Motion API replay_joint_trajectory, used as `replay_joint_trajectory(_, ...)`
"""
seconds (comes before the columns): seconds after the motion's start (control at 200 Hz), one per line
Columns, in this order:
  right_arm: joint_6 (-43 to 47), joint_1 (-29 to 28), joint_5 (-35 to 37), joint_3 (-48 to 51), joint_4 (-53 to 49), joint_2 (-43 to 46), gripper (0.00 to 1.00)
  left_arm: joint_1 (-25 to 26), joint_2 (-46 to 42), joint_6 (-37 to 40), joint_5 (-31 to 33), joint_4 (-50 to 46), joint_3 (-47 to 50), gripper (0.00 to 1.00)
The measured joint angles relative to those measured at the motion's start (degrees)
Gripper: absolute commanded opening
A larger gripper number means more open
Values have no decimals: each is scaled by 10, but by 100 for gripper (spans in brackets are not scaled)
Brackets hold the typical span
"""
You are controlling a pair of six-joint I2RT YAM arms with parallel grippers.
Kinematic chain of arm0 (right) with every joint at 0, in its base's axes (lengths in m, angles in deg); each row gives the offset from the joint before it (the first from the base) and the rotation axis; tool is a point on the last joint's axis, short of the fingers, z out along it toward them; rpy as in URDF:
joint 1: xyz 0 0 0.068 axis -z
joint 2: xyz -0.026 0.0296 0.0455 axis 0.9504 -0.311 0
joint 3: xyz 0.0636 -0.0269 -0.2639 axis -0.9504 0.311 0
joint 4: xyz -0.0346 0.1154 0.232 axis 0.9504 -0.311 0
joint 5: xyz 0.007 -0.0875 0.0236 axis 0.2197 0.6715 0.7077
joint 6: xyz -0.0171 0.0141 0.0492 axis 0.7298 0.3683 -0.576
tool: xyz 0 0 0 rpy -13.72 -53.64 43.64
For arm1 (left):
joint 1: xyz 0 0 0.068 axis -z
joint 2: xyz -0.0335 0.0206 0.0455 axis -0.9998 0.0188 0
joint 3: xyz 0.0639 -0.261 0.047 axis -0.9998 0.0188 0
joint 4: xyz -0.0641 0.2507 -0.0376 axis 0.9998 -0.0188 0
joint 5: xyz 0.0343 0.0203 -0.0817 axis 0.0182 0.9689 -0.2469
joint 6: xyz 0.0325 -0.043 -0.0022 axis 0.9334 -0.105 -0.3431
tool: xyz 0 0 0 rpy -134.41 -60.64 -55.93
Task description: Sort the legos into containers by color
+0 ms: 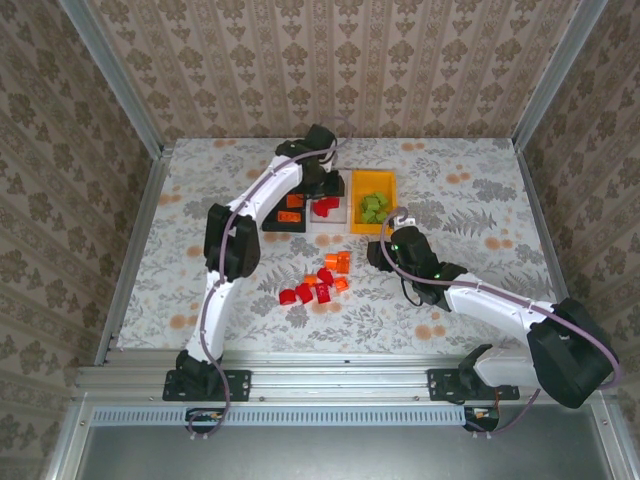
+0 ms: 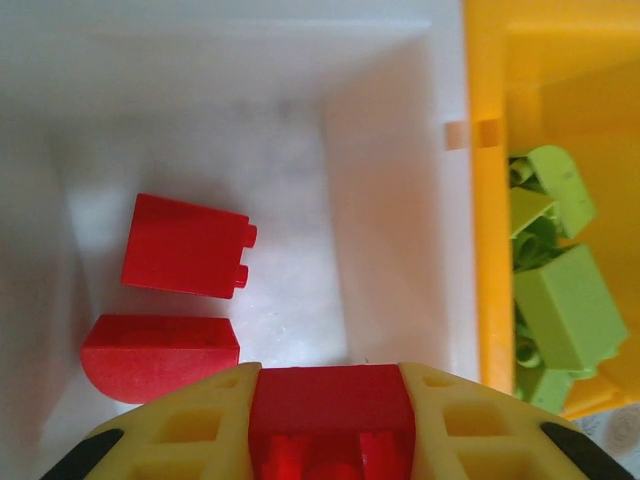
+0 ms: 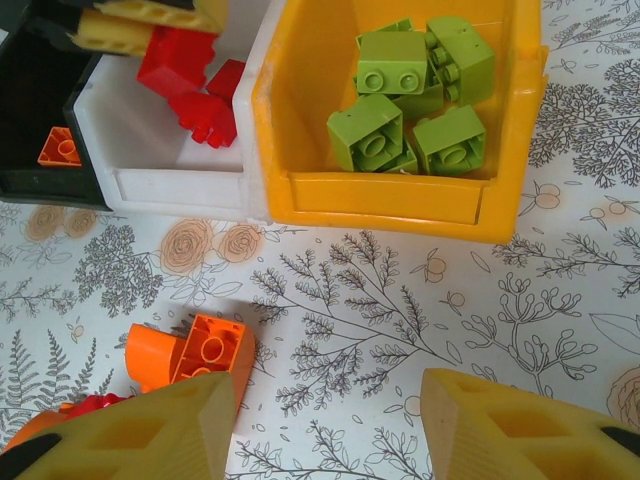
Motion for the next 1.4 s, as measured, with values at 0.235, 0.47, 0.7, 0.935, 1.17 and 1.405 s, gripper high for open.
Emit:
replay_joint_trajectory(0.235, 0, 0, 1, 0, 0, 8, 56, 0, 2, -11, -2, -12, -7, 57)
replay_joint_trajectory(0.47, 0, 0, 2, 0, 0, 8, 57, 0, -18, 8, -9, -32, -7, 74)
replay_joint_trajectory(0.7, 0, 0, 2, 0, -1, 8, 57, 9, -227, 6, 8, 16, 212, 73)
replay_joint_trajectory(0.935, -2, 0, 1, 1, 0, 17, 56, 36, -536, -76, 30, 132, 676, 70)
replay_joint_trajectory(1.17, -4, 0, -5, 1, 0, -2, 56, 111, -586, -169, 73, 166, 843, 61)
replay_joint_trajectory(1.405, -5, 0, -5, 1, 0, -4, 56, 117, -630, -204, 110, 194, 887, 57)
